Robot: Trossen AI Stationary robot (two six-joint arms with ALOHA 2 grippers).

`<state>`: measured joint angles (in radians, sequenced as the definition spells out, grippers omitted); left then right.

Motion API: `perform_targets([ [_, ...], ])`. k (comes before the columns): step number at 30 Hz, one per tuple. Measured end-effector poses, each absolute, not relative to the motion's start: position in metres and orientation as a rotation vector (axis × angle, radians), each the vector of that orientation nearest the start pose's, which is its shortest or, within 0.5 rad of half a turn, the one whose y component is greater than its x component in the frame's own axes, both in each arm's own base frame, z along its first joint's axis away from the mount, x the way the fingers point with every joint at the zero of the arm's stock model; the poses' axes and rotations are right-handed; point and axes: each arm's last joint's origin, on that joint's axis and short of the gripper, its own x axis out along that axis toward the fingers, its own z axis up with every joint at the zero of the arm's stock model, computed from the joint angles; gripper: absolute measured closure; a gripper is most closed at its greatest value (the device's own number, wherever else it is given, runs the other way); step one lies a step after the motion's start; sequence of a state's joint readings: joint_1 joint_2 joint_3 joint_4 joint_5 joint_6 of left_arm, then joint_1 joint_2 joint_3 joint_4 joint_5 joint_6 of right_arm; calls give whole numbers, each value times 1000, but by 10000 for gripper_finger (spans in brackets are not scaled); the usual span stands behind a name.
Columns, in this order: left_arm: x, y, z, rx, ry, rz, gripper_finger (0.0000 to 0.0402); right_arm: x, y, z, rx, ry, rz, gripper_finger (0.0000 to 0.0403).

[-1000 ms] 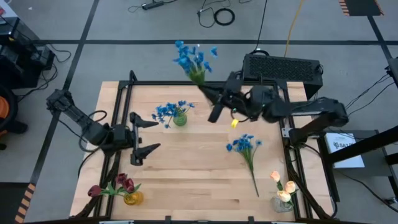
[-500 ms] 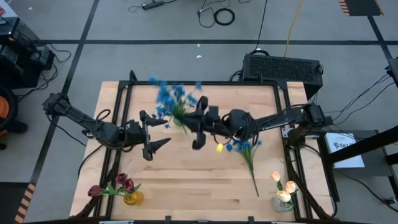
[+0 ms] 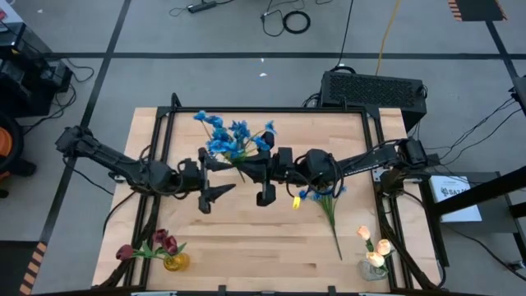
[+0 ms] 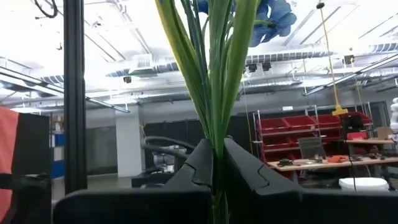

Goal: Sort flowers into vase by color
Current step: Put the top blue flowers into the green vase

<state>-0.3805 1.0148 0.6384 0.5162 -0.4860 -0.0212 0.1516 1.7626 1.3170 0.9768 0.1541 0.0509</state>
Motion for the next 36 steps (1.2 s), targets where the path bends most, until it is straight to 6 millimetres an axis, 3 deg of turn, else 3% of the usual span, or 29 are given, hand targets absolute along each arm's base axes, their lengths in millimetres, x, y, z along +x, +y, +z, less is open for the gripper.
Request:
perform_targets([
  [15,241,-66,293,-81,-174,55,143,398,57,357,133,-493,12,392],
  [32,243,-63,293,-43,-174,6,378,399,57,355,87,-471,1,392],
  [36,243,-63,293,-41,-171,2,387,399,57,355,86,-470,1,392],
])
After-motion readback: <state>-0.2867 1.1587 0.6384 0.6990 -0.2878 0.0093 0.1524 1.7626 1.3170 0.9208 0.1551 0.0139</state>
